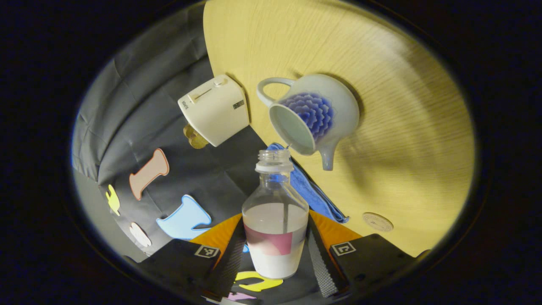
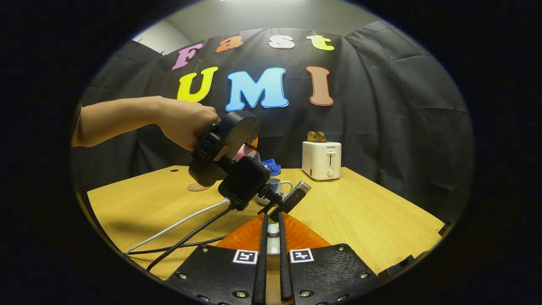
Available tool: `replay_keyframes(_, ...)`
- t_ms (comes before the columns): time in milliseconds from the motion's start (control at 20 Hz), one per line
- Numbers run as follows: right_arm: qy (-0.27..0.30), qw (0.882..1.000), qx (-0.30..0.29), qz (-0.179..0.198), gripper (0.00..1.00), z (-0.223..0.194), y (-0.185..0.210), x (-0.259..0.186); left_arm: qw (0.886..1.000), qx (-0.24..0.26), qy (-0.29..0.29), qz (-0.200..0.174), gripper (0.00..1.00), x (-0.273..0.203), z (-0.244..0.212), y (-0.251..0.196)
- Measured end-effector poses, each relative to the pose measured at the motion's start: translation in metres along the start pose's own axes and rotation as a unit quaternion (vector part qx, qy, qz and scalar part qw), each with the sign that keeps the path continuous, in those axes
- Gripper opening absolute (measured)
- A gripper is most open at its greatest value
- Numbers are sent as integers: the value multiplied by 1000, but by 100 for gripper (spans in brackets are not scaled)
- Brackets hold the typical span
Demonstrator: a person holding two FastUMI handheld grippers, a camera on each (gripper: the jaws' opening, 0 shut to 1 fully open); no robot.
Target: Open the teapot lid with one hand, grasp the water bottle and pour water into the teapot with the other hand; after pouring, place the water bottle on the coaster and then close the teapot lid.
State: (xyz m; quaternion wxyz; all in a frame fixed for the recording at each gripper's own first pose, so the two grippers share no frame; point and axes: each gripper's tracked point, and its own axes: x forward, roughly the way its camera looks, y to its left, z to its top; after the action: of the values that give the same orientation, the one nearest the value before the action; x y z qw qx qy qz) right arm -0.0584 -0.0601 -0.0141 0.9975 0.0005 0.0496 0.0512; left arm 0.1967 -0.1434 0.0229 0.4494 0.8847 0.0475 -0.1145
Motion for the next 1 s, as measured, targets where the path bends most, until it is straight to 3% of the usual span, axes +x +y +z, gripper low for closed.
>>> replay_keyframes(400,-10,1000,3,-10,13,8,-6,-2,998,-58,-30,14,88,3,5,-1)
replay_keyframes(600,-27,999,4,-18,13,17,-10,-4,986,-158,-54,26,89,6,6,-5)
replay_keyframes(850,-44,999,5,-29,13,28,-13,-7,955,-288,-69,32,89,-1,-15,-23)
replay_keyframes(1000,-41,999,-1,-22,13,28,-5,-1,922,-377,-73,49,89,-8,-35,-29)
